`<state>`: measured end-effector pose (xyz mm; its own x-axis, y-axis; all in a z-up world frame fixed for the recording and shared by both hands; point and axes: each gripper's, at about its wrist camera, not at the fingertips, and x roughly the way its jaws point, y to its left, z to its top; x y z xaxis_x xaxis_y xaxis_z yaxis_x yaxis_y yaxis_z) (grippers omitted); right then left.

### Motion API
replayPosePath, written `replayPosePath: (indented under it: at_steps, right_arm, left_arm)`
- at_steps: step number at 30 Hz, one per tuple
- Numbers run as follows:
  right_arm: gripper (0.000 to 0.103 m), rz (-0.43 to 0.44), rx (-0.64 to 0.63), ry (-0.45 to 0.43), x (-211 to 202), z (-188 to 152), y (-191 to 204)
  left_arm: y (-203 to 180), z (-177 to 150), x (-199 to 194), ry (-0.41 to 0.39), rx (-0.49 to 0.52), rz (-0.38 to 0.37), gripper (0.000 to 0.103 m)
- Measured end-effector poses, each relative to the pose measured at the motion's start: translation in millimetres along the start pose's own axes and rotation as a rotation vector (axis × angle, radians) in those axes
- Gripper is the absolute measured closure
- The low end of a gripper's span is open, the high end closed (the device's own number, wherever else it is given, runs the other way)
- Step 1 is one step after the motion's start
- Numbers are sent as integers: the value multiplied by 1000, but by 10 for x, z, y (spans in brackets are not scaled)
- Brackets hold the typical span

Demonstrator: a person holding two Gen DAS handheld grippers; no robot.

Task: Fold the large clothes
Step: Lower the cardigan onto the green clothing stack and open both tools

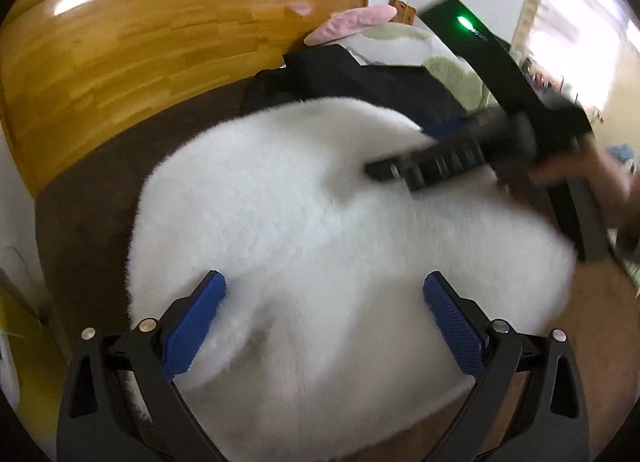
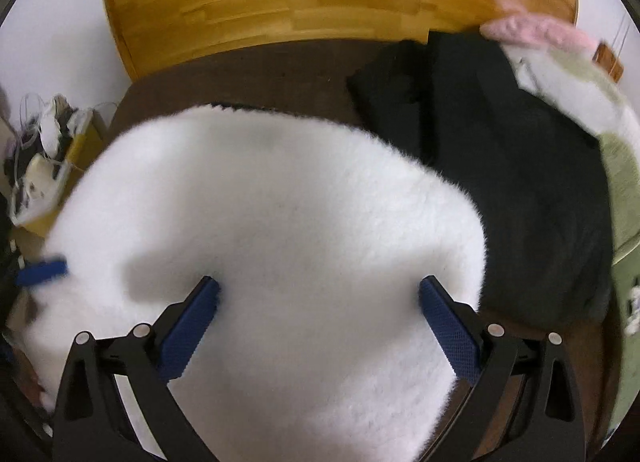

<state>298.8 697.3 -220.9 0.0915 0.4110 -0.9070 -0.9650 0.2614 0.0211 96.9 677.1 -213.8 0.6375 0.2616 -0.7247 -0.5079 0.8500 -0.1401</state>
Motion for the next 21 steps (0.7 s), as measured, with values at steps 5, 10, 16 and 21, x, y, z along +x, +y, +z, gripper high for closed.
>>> replayPosePath:
  at_steps: [5,10,16,21]
  right_arm:
    - [5,74,53,34,156,10,-140]
    - [5,98,72,10,118,-74,-174]
    - [6,68,54,-26,17,-125,-117]
    - [6,8,62,-88,-281,-188,-43]
  left_arm:
    - [71,-45,-8,-44,-61,-5,7]
    - [93,-31,64,-54,-102,-10,6]
    - [46,33,75,-15,-92,8,6]
    - [63,111,24,21,-134,14,7]
